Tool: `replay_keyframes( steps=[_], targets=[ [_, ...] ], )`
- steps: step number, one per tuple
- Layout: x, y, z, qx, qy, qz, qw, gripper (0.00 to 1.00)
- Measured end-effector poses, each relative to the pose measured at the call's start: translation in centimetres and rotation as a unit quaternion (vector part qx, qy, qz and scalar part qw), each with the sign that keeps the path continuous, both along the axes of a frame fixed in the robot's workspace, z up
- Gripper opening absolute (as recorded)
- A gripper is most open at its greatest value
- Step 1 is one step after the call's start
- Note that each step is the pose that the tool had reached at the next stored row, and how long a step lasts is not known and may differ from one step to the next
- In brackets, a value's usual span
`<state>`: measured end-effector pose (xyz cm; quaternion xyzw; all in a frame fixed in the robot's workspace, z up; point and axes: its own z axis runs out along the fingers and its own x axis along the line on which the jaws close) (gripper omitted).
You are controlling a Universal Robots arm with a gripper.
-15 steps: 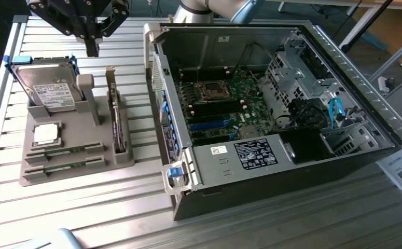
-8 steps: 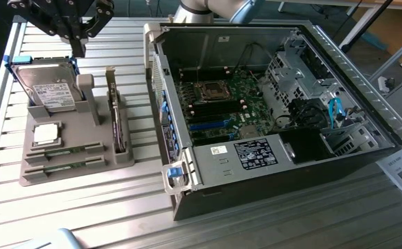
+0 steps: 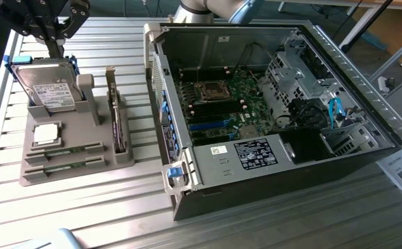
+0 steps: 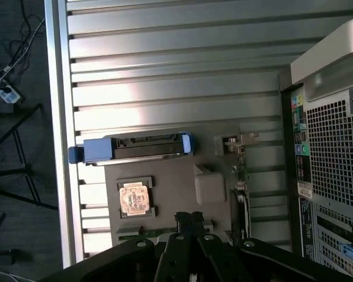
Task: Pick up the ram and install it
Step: 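Reach for the ram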
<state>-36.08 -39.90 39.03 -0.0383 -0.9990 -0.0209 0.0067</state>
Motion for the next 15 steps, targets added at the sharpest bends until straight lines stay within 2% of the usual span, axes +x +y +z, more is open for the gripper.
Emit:
replay_keyframes(
  steps=[7, 10, 12, 15],
  targets=[
    [-0.1, 0.0, 0.01, 0.0, 0.0004, 0.0, 1.0, 0.1],
    [-0.1, -0.23, 0.0, 0.0, 0.0004, 0.0, 1.0, 0.1],
    [-0.1, -0.58, 0.0, 0.0, 0.0004, 0.0, 1.0, 0.1],
    [-0.1, -1.7, 0.0, 0.0, 0.0003, 0.0, 1.0, 0.1]
  ],
)
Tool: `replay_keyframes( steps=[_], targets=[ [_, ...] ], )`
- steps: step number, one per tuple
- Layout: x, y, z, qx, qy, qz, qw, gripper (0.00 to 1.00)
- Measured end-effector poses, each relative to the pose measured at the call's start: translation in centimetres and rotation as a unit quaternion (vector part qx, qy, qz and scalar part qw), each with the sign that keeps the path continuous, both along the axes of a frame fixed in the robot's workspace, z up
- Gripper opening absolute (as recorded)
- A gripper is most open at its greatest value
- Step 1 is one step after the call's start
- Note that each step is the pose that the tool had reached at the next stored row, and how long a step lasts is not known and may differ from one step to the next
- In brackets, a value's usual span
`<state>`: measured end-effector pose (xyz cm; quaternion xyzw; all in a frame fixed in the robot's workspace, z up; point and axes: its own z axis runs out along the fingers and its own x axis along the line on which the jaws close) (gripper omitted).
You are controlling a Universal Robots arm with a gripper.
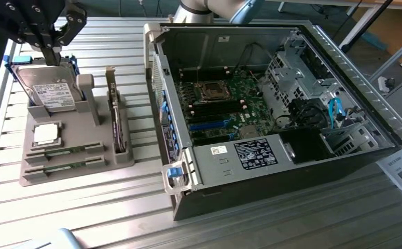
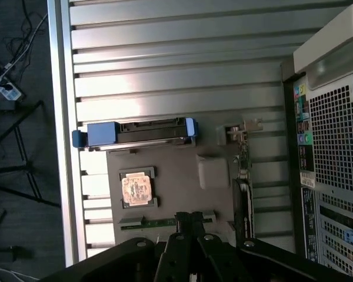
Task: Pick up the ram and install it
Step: 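Reach for the ram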
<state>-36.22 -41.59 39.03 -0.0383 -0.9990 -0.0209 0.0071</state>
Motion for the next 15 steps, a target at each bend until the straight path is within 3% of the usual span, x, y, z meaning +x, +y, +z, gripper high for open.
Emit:
replay_keyframes(
  steps=[15],
  targets=[
    [-0.1, -3.26, 0.0, -0.0005, 0.0, 0.0, 1.0, 0.1]
  ],
)
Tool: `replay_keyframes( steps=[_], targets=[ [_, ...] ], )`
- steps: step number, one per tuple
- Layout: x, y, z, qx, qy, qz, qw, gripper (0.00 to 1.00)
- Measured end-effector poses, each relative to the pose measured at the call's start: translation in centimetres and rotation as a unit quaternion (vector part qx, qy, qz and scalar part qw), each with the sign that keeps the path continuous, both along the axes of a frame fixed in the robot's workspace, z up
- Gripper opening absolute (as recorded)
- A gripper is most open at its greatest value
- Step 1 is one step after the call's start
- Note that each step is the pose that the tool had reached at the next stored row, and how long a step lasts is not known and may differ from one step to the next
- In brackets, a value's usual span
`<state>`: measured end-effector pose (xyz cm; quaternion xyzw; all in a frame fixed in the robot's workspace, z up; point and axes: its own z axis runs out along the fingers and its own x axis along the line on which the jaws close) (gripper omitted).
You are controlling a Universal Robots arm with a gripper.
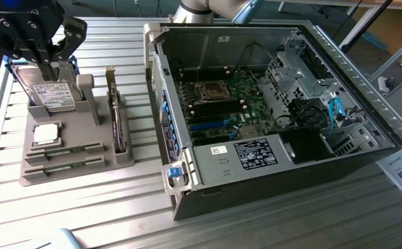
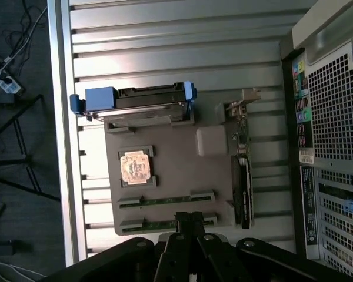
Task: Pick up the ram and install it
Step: 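Reach for the ram, then pick up the ram and move it above insertion slot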
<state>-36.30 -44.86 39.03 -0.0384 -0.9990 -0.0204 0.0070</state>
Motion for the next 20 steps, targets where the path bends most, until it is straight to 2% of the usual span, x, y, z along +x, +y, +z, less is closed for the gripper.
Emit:
replay_keyframes(
  steps=[12, 20],
  targets=[
    [-0.1, -2.46, 0.0, -0.0008, 0.0, 0.0, 1.0, 0.1],
    [-0.1, -2.53, 0.0, -0.0009, 0.0, 0.0, 1.0, 0.1]
  ],
)
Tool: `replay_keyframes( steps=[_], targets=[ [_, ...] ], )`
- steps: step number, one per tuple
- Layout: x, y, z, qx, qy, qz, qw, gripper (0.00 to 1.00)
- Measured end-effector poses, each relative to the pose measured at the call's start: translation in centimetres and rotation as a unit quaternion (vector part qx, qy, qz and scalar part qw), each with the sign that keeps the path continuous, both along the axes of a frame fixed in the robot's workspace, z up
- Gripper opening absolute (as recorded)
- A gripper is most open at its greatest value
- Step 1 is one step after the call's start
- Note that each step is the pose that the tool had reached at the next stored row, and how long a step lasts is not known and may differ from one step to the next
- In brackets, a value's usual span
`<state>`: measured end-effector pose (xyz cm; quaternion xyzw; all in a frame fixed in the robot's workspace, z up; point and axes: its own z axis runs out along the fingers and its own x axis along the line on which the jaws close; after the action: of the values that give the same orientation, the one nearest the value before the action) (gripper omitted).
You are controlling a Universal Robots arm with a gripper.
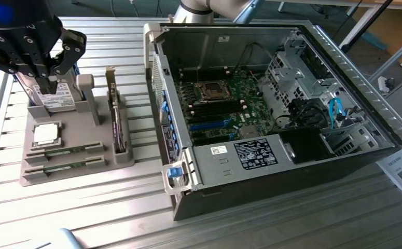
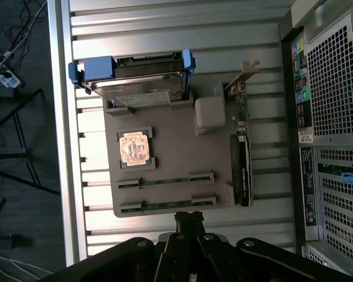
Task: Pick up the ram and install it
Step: 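Pick up the ram and move it above insertion slot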
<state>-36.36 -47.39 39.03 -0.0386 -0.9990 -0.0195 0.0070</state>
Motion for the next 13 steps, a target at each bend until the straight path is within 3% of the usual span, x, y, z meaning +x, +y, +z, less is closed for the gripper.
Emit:
replay_keyframes(
  steps=[13],
  targets=[
    [0.0, 0.0, 0.0, 0.0, 0.0, 0.012, 0.9999, 0.1]
  ],
)
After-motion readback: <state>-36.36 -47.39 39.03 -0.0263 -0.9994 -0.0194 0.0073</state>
